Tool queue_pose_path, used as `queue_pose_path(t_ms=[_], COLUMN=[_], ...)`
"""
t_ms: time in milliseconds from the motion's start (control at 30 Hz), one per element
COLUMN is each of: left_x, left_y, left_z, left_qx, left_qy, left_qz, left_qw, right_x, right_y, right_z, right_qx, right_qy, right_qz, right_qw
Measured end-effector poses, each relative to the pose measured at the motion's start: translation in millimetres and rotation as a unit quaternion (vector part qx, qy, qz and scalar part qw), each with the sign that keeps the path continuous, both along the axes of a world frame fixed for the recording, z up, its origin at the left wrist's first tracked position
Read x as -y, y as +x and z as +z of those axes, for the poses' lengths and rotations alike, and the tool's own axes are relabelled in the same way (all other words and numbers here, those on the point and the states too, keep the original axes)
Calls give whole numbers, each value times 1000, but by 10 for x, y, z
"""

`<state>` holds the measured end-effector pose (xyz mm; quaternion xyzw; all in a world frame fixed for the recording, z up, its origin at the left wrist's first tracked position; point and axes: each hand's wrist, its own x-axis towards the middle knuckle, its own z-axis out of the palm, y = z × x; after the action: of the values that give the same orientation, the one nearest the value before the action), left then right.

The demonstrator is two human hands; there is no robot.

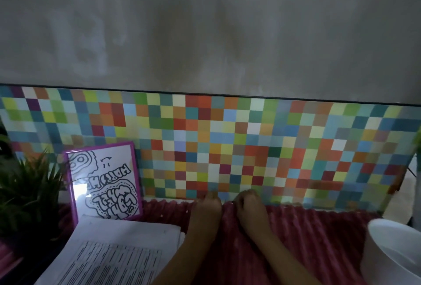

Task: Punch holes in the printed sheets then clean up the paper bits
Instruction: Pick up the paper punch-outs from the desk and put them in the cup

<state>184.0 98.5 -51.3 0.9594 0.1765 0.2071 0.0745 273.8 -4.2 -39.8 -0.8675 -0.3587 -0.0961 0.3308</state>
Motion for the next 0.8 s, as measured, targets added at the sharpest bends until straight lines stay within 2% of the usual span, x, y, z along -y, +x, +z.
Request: queue_pose_path(t_ms=[100,167,267,333,400,500,633,733,800], left_x=[-17,-22,-41,70,360,1051,2030,2447,2538], left_y=[-4,-7,6,15,69,293,620,747,773], left_z=[34,168,400,591,745,969,1084,1011,959], left_qx=[-14,-47,-7,36,82,93,83,29,34], left_qy=[12,-23,-106,-114,-115,-114,-99,-51,-39], left_qz=[12,29,35,49,-6,-150,-296,-281,-238], left_qw=[1000,998,994,992,990,978,946,958,970], right_x=[187,416,937,1390,1862,2393,2716,2786,2827], right_y=[21,41,178,329,451,501,517,527,529], right_z=[207,468,1021,1376,1629,1754,1570,1418,1352], right_qx=[-37,-32,-24,-24,-42,-76,-88,-103,-107], right_qy=[45,58,46,4,-65,-172,-222,-232,-214], right_qz=[-15,-20,-32,-39,-42,-57,-94,-99,-112], right_qw=[998,998,998,999,996,980,966,962,964])
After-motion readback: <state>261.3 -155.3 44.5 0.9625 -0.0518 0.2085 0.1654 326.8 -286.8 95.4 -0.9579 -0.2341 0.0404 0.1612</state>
